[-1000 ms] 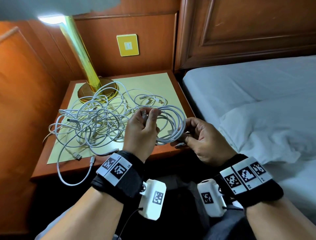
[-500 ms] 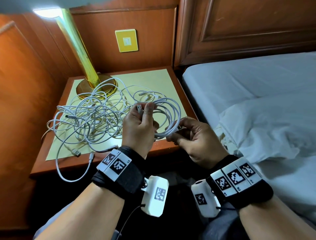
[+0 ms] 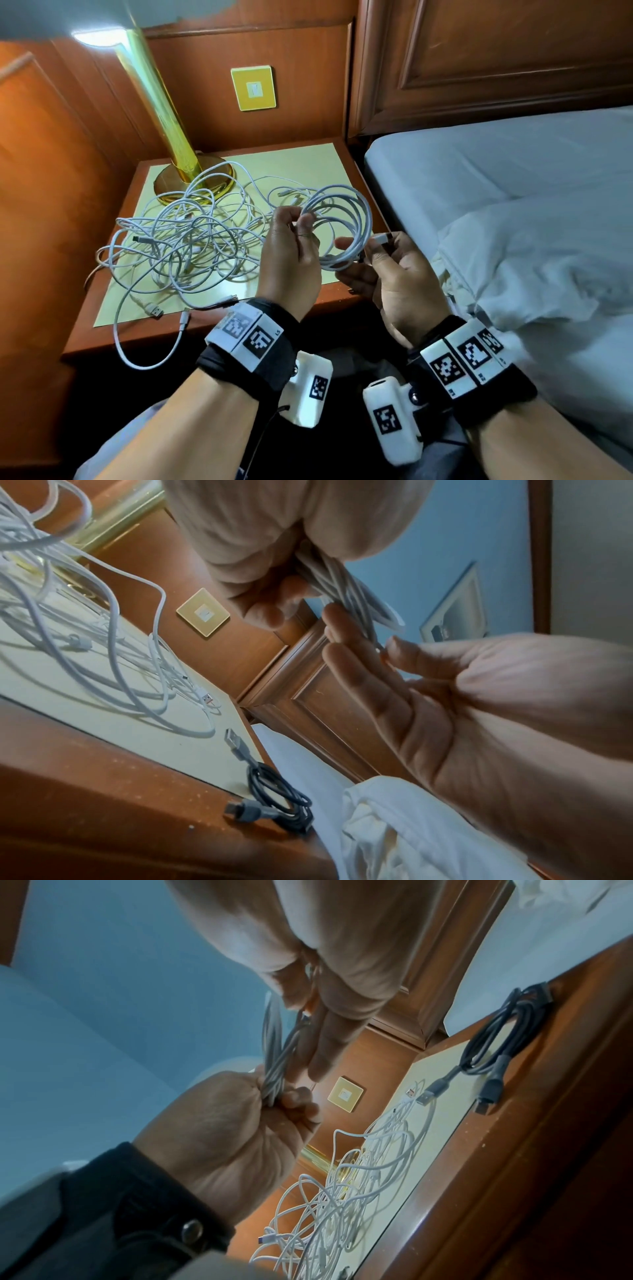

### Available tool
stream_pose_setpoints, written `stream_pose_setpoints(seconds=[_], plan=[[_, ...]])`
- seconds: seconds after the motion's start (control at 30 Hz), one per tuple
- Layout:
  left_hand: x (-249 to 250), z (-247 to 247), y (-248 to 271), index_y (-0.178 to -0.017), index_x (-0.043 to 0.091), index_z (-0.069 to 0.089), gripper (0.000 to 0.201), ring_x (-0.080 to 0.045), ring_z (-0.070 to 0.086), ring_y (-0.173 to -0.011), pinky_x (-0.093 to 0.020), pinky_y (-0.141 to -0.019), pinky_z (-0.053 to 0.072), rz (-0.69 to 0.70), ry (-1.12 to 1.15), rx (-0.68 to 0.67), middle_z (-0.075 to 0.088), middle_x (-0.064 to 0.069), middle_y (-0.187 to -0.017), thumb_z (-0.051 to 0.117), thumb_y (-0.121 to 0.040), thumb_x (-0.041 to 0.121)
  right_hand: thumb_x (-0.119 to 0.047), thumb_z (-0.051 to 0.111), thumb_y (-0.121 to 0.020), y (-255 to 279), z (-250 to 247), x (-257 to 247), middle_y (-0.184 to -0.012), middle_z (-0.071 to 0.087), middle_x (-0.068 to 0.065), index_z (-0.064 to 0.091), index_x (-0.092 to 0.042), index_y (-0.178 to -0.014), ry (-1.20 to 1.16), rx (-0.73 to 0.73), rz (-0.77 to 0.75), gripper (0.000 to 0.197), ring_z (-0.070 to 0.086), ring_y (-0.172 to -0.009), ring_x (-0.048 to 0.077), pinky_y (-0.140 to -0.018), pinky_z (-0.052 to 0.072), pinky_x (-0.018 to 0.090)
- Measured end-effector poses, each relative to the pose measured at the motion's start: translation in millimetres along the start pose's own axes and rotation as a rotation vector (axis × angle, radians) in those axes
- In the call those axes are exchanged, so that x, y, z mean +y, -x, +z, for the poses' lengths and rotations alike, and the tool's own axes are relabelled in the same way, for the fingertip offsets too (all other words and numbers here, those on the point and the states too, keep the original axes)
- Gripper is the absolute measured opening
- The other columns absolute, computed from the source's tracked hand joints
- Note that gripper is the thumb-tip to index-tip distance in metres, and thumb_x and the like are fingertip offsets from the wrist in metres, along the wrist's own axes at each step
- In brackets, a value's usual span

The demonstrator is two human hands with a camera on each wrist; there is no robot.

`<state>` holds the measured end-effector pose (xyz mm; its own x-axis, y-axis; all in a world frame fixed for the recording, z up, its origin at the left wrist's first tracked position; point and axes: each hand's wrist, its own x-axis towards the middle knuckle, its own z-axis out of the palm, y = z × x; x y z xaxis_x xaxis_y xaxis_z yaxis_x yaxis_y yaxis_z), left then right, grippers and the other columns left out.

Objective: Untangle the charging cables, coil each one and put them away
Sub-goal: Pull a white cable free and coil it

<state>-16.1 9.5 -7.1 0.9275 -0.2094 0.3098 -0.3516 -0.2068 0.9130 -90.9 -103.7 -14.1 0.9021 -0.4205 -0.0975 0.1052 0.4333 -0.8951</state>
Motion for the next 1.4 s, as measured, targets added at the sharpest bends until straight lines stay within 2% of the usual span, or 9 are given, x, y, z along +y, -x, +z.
stream_pose_setpoints(seconds=[0.13, 0.27, 0.47, 0.6, 0.67, 0.93, 1.1, 1.2, 1.4], plan=[[-4.3, 2.9, 4.5, -0.104, 0.013, 0.052, 0.014, -0.006, 0.045, -0.056, -0.020, -0.053, 0.033, 0.028, -0.173, 0.013, 0.051, 0.007, -0.068, 0.041, -0.106, 0.022, -0.014, 0.047, -0.104, -0.2, -1.2, 1.7, -0.089, 0.076, 0.013, 0.055, -0.010, -0.101, -0.002, 0.066, 0.031, 0.010, 0.074, -0.081, 0.027, -0.065, 0.058, 0.034], [-7.7, 1.1, 4.2, -0.110, 0.014, 0.052, 0.016, -0.005, 0.047, -0.060, -0.027, -0.052, 0.027, -0.028, -0.263, 0.022, 0.052, 0.011, -0.071, 0.039, -0.106, 0.023, -0.046, 0.052, -0.096, -0.4, -0.2, 0.8, -0.094, 0.073, 0.017, 0.055, -0.006, -0.119, -0.061, -0.031, 0.114, 0.046, 0.073, -0.085, 0.028, -0.068, 0.057, 0.035], [-4.9, -3.5, 6.5, -0.115, 0.017, 0.056, 0.018, -0.007, 0.051, -0.058, -0.021, -0.055, 0.037, 0.036, -0.195, -0.115, 0.057, 0.008, -0.070, 0.043, -0.106, 0.025, -0.018, 0.063, -0.096, -5.2, -9.4, 4.0, -0.090, 0.077, 0.010, 0.055, -0.024, -0.131, 0.272, 0.037, -0.114, 0.037, 0.076, -0.082, 0.027, -0.068, 0.058, 0.035], [-7.6, -3.8, 5.2, -0.102, 0.024, 0.059, 0.019, -0.012, 0.052, -0.062, -0.038, -0.060, 0.045, -0.048, 0.043, -0.144, 0.061, 0.011, -0.070, 0.045, -0.102, 0.035, -0.049, 0.066, -0.089, -15.6, -21.3, 10.0, -0.111, 0.075, -0.004, 0.054, -0.051, -0.134, 0.526, 0.049, -0.204, 0.046, 0.072, -0.103, 0.018, -0.098, 0.053, 0.048], [-7.2, -3.1, 5.4, -0.104, 0.023, 0.061, 0.021, -0.018, 0.053, -0.064, -0.040, -0.058, 0.047, -0.112, 0.108, -0.148, 0.062, 0.008, -0.074, 0.045, -0.102, 0.036, -0.047, 0.064, -0.091, -17.7, -23.8, 10.7, -0.119, 0.072, -0.008, 0.050, -0.056, -0.133, 0.577, 0.023, -0.213, 0.046, 0.068, -0.111, 0.015, -0.105, 0.049, 0.045], [-11.5, -8.9, -1.2, -0.096, 0.026, 0.056, 0.017, -0.002, 0.043, -0.051, -0.015, -0.050, 0.035, -0.094, -0.053, -0.138, 0.059, 0.006, -0.072, 0.044, -0.106, 0.021, -0.025, 0.069, -0.092, -16.9, -22.6, 15.6, -0.111, 0.073, -0.016, 0.055, -0.028, -0.141, 0.607, -0.013, -0.177, 0.051, 0.070, -0.104, 0.013, -0.097, 0.053, 0.049], [-7.3, -12.8, -2.9, -0.114, 0.017, 0.061, 0.022, -0.015, 0.060, -0.065, -0.032, -0.055, 0.053, -0.219, 0.096, -0.184, 0.071, -0.002, -0.088, 0.048, -0.104, 0.032, -0.050, 0.070, -0.079, -28.1, -26.8, 13.6, -0.120, 0.071, -0.010, 0.058, -0.046, -0.132, 0.659, 0.023, -0.151, 0.055, 0.068, -0.109, 0.014, -0.096, 0.054, 0.047], [-4.5, -13.7, -5.7, -0.117, 0.014, 0.062, 0.030, -0.019, 0.064, -0.078, -0.034, -0.062, 0.054, -0.357, 0.264, -0.202, 0.070, -0.012, -0.103, 0.051, -0.101, 0.037, -0.025, 0.072, -0.089, -37.0, -28.9, 4.4, -0.112, 0.075, -0.003, 0.062, -0.033, -0.133, 0.627, 0.070, -0.161, 0.046, 0.072, -0.101, 0.013, -0.089, 0.058, 0.042], [-6.6, -21.2, -11.4, -0.130, 0.005, 0.058, 0.039, -0.023, 0.067, -0.091, -0.038, -0.071, 0.055, -0.437, 0.366, -0.170, 0.066, -0.008, -0.115, 0.048, -0.104, 0.032, -0.019, 0.073, -0.083, -70.8, -34.7, -10.3, -0.107, 0.076, 0.003, 0.067, -0.027, -0.124, 0.586, 0.185, -0.146, 0.042, 0.071, -0.104, 0.018, -0.095, 0.055, 0.049]])
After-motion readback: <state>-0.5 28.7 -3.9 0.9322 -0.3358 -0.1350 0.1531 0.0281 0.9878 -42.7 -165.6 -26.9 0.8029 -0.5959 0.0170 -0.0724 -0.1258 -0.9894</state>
